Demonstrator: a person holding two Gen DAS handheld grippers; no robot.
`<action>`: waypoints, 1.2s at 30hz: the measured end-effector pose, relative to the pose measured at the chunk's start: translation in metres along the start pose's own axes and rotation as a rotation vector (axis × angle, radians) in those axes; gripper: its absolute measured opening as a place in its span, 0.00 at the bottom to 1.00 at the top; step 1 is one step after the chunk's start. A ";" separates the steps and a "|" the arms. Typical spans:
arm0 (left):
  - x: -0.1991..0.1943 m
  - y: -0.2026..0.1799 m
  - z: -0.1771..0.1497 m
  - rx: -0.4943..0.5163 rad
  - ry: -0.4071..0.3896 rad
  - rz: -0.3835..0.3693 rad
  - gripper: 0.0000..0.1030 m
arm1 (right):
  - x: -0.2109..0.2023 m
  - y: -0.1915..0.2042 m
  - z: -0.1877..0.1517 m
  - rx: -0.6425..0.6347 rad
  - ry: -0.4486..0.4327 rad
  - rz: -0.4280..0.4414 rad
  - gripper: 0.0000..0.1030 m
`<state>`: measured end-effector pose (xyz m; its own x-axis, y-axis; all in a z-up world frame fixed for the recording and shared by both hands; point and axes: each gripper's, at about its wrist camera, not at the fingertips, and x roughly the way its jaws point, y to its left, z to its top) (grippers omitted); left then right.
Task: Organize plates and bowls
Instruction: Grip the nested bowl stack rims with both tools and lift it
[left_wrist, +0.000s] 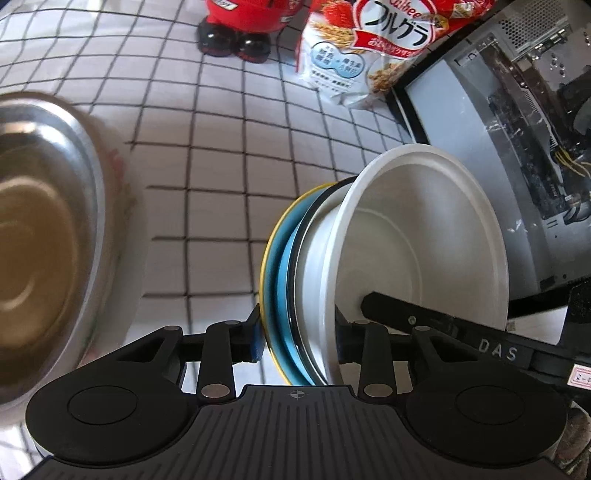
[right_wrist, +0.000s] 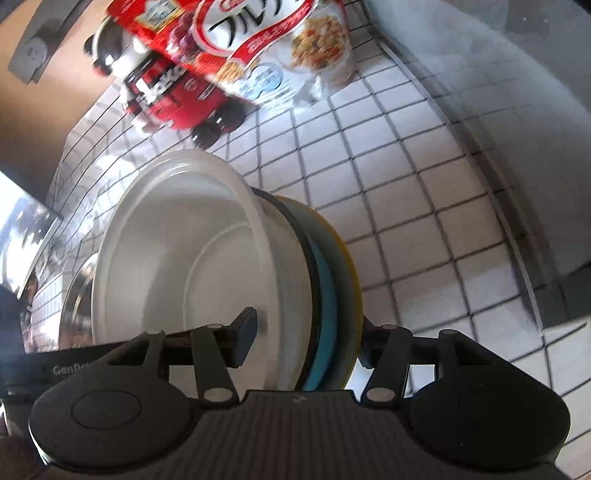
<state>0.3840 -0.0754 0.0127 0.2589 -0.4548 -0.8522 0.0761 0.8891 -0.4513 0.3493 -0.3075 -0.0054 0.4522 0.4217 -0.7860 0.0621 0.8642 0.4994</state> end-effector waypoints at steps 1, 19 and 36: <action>-0.003 0.002 -0.004 -0.001 0.004 0.004 0.36 | 0.000 0.001 -0.004 -0.004 0.011 0.009 0.53; -0.020 0.031 -0.047 -0.087 -0.003 -0.064 0.49 | -0.005 0.016 -0.024 -0.108 0.017 0.046 0.53; -0.011 0.051 -0.050 -0.184 -0.023 -0.222 0.56 | -0.004 0.009 -0.028 -0.052 0.021 0.145 0.62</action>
<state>0.3375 -0.0281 -0.0143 0.2771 -0.6339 -0.7221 -0.0419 0.7428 -0.6682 0.3237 -0.2940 -0.0083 0.4346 0.5485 -0.7143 -0.0492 0.8064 0.5893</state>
